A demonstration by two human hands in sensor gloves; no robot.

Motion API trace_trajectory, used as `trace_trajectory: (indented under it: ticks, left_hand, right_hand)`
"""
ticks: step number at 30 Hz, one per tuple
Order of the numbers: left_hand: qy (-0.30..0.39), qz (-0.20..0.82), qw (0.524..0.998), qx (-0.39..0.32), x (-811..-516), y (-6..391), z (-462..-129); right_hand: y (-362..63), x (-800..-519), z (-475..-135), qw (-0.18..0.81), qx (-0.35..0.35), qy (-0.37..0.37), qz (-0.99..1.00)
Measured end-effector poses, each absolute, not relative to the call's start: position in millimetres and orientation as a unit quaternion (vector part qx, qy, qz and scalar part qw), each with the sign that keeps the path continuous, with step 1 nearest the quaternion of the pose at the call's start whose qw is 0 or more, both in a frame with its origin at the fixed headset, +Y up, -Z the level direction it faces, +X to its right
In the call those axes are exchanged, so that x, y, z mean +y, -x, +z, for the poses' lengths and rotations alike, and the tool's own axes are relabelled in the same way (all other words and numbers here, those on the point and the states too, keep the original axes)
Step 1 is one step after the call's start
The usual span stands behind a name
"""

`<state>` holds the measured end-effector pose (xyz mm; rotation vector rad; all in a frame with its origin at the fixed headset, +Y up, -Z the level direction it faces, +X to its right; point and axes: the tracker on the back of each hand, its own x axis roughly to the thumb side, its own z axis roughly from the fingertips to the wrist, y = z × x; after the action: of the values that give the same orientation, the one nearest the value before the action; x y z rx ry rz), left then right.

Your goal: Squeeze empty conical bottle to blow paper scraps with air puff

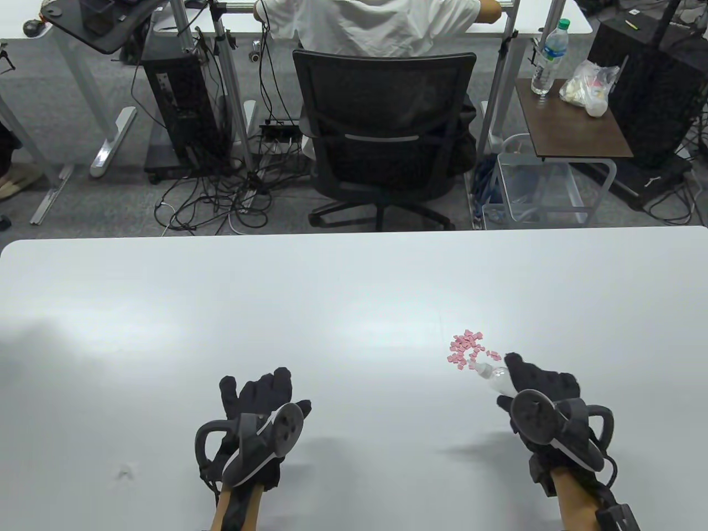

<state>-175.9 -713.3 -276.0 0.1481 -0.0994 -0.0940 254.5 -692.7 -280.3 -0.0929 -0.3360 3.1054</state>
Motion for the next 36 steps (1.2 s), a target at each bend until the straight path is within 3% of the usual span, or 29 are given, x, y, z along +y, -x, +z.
trace_trajectory:
  ticks: [4, 8, 11, 15, 21, 28, 36]
  left_hand:
    - [-0.053, -0.031, 0.996, -0.058, -715.1, 177.2, -277.0]
    - [-0.056, 0.008, 0.996, -0.066, -712.8, 174.8, -275.1]
    - [-0.051, 0.004, 0.996, -0.073, -712.1, 172.7, -273.2]
    - [-0.054, 0.013, 0.996, -0.072, -710.5, 174.3, -272.8]
    - [-0.048, 0.014, 0.996, -0.069, -711.5, 177.8, -275.3]
    - [-0.044, 0.016, 0.997, -0.067, -710.5, 178.9, -275.2]
    - [-0.044, 0.015, 0.996, -0.070, -710.9, 178.1, -275.1]
  right_hand:
    - [-269.9, -690.3, -288.2, -0.094, -0.114, 0.101, 0.984]
    - [-272.8, -704.4, -302.8, -0.228, -0.046, 0.148, 0.961]
    - [-273.1, -727.3, -312.5, -0.318, -0.011, 0.139, 0.938]
    - [-273.0, -742.1, -319.2, -0.345, -0.003, 0.126, 0.930]
    - [-285.8, -746.3, -322.6, -0.298, -0.005, 0.154, 0.942]
    - [-280.9, -751.4, -321.7, -0.307, -0.046, 0.111, 0.944]
    - [-281.6, -753.4, -326.4, -0.308, -0.043, 0.118, 0.943]
